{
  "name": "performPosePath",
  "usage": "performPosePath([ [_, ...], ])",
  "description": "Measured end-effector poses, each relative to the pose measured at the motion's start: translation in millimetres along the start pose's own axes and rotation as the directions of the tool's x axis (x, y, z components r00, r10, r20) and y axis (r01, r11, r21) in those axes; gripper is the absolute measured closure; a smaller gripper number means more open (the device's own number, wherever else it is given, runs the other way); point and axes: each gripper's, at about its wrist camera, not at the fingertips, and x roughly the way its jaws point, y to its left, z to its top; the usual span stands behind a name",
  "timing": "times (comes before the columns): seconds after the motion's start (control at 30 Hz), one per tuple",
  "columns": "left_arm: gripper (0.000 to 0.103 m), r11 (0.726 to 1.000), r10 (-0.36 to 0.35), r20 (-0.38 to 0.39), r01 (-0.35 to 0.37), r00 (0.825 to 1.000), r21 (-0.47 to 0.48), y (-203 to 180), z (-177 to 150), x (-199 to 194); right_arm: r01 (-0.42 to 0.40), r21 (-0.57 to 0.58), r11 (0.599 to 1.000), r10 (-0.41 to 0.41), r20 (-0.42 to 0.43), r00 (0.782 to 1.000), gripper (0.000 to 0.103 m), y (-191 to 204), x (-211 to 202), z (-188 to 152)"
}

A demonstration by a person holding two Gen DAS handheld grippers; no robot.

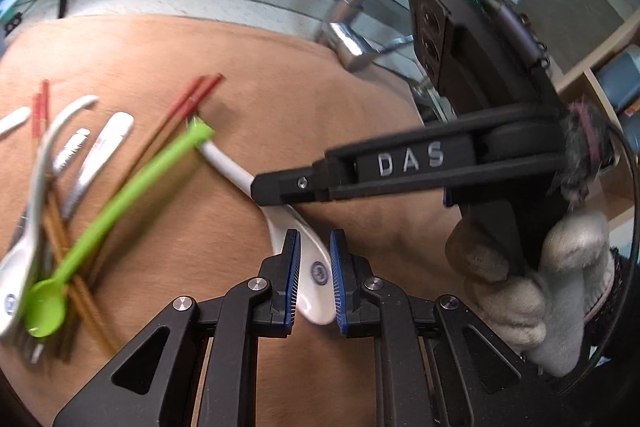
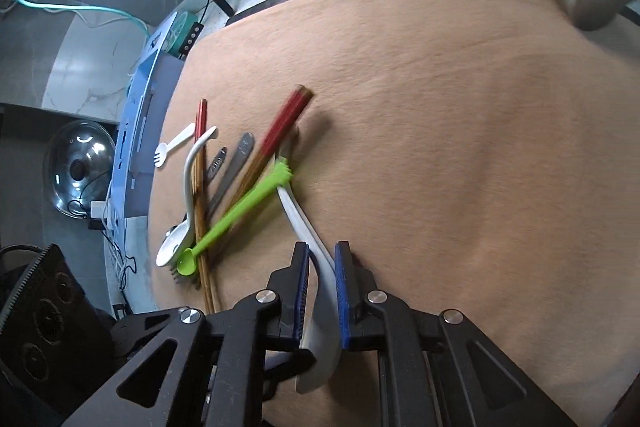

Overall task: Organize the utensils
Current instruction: 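Close the left gripper on the white ceramic spoon and lift it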

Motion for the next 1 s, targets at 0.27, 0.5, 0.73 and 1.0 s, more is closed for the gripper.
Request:
performPosePath([
  [0.27, 0.09, 0.999, 0.035, -0.018, -0.035, 0.999, 0.014, 1, -7, -7, 0.001, -0.025, 1.0, 0.0, 0.021, 1.0, 0.089, -7, -17, 2],
  [0.5, 0.09, 0.997, 0.064, 0.002, -0.064, 0.998, -0.032, 5, -20, -21, 0.027, -0.19, 0.981, -0.024, 0.018, 1.0, 0.067, 28, -16, 17],
  [0.73, 0.085, 0.993, 0.065, -0.003, -0.065, 0.998, -0.098, 4, -37, -25, 0.084, -0.266, 0.96, -0.092, -0.019, 0.996, 0.067, 36, 4, 28],
  [1.0, 0.075, 0.988, 0.042, -0.041, -0.047, 0.998, -0.147, -3, -52, -5, 0.06, -0.281, 0.958, -0.079, -0.056, 0.995, 0.067, 32, 5, 31],
])
